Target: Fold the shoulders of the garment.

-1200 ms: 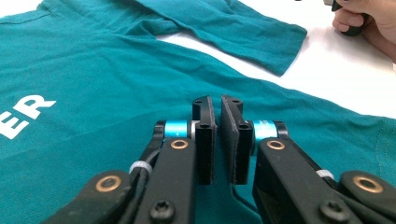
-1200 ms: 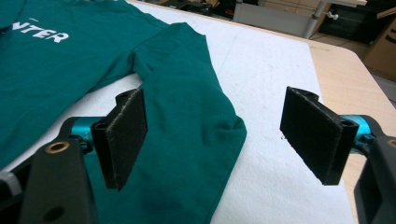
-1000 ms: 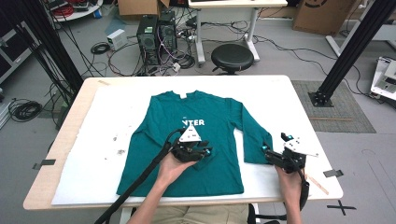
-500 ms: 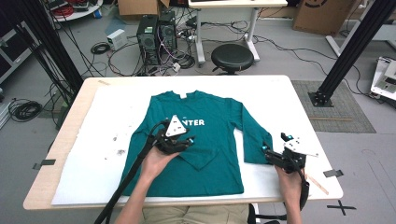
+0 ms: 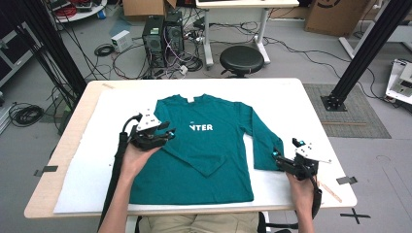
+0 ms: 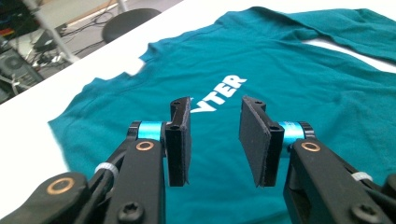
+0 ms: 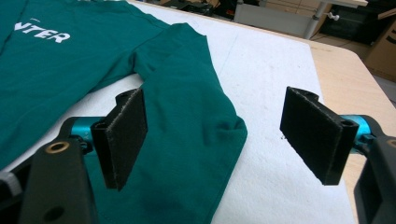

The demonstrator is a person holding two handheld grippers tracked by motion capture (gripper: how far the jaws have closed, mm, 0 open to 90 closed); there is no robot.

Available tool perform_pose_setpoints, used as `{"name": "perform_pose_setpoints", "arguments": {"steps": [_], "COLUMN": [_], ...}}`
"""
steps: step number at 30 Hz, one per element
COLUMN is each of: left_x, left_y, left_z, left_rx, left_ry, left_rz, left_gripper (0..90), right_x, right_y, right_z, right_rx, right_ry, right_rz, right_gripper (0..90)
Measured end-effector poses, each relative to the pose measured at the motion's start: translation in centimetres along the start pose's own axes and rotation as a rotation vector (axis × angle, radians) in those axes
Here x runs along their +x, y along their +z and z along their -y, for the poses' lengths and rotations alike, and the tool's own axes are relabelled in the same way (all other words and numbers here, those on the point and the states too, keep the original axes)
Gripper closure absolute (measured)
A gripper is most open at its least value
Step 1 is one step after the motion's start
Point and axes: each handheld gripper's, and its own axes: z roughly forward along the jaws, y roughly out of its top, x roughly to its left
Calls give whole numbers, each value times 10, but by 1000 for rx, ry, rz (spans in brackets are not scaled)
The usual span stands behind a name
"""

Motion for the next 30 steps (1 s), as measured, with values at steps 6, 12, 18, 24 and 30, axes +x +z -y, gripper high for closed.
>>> {"name": "perform_pose_setpoints", "arguments": {"steps": [6,12,18,24,30], "left_x": [25,52,65,66,72], "left_y": [-8,-9,1,19,25], "left_z": [15,41,62,69,78], "left_rx": [33,104,153,211,261], "left_ry": [-41,-87,-109,-104,-117], "left_rz": [-67,-135,-138,-149,-211], "left_gripper": [647,685,716,746,735], "right_x": [0,1,0,1,1], "right_y": [0,0,0,0,0], "right_z": [0,0,0,0,0], "right_rx": [-2,3,5,7,8], "right_ry": [-5,5,-7,-4,2], "right_rz": [-3,-7,-1,-3,-5], "right_gripper": [241,242,242,242,242]}}
